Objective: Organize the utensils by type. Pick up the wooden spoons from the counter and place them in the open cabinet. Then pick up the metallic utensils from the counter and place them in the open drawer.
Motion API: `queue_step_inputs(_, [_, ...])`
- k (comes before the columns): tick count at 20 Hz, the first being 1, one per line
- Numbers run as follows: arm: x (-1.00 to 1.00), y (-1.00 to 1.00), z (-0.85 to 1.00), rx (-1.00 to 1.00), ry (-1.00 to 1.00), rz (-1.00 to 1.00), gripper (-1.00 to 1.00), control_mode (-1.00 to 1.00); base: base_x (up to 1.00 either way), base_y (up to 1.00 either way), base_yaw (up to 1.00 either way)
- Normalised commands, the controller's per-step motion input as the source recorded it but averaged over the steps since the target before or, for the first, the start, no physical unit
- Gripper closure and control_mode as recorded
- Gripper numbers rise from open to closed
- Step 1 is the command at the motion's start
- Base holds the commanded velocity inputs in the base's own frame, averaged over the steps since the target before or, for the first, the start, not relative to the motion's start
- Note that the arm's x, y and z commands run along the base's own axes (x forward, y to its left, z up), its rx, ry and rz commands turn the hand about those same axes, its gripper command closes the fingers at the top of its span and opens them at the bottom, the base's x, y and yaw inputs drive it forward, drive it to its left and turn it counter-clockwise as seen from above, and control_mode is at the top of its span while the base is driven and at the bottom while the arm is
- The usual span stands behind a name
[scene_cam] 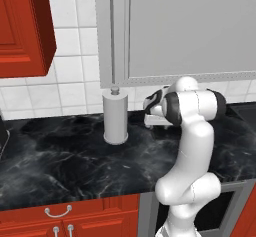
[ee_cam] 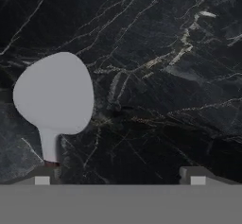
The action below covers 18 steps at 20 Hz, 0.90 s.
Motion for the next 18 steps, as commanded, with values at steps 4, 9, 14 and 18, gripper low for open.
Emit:
queue_step_inputs(4, [-0.35, 0.02, -0.16, 0.00, -0.05, 0.00, -1.00, -1.00, 0.00, 0.00, 0.00])
queue_step_inputs(9, [-0.23, 0.25, -0.14, 0.00, -0.08, 0.00, -1.00, -1.00, 0.00, 0.00, 0.00])
queue_step_inputs(14, [0.00, 0.25, 0.08, 0.00, -0.16, 0.00, -1.00, -1.00, 0.00, 0.00, 0.00])
queue_step_inputs(18, [0.00, 0.11, 0.19, -0.01, -0.09, 0.00, -1.00, -1.00, 0.00, 0.00, 0.00])
